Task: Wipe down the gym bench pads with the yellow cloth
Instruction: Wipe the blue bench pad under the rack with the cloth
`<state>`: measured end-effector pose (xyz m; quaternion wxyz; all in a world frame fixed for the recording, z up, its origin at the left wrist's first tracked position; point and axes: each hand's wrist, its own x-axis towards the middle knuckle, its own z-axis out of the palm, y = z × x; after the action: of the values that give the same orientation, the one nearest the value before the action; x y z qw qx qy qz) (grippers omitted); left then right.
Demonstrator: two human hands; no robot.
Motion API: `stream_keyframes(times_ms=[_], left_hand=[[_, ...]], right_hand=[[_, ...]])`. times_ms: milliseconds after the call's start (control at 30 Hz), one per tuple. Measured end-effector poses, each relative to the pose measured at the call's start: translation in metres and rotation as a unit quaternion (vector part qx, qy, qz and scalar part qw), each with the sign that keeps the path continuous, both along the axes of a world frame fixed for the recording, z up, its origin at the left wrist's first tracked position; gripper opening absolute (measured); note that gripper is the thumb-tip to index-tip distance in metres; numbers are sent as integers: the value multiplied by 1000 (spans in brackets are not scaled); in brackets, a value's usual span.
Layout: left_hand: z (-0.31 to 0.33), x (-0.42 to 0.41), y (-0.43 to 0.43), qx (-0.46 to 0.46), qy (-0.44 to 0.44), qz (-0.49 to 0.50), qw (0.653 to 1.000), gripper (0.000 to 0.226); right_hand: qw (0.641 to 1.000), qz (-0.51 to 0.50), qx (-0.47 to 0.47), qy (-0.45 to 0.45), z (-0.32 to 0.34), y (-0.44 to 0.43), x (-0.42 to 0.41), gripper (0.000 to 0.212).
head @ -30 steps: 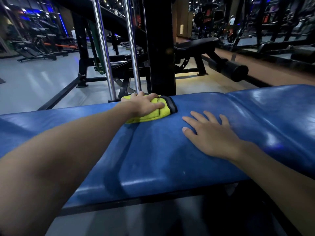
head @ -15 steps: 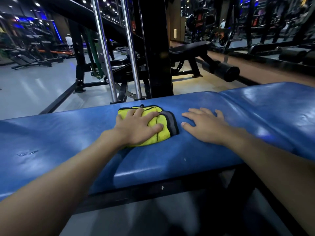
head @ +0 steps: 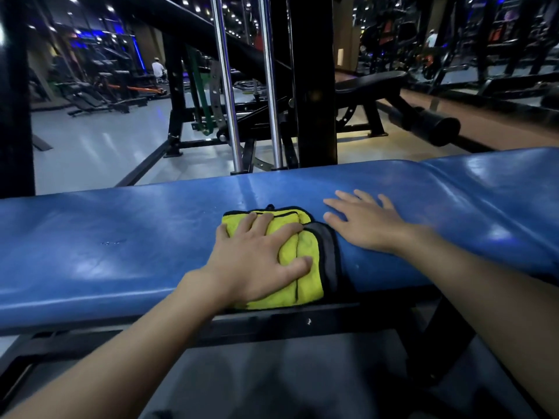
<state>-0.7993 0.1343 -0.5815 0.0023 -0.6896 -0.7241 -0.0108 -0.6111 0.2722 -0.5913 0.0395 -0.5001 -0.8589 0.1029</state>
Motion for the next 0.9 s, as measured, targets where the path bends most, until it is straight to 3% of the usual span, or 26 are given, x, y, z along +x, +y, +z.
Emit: stream_keyframes(times_ms=[233,567,900], left_hand=[[9,-24,80,-37,-26,14,999,62],[15,-51,200,-50,-29,43,997,68],[12,-54,203,-34,-25,29,999,67]], right_hand=[[1000,0,23,6,-5,1,-1,52],[1000,-3,28,6,-9,2,0,58],[998,-31,27,52,-6,-5,0,56]])
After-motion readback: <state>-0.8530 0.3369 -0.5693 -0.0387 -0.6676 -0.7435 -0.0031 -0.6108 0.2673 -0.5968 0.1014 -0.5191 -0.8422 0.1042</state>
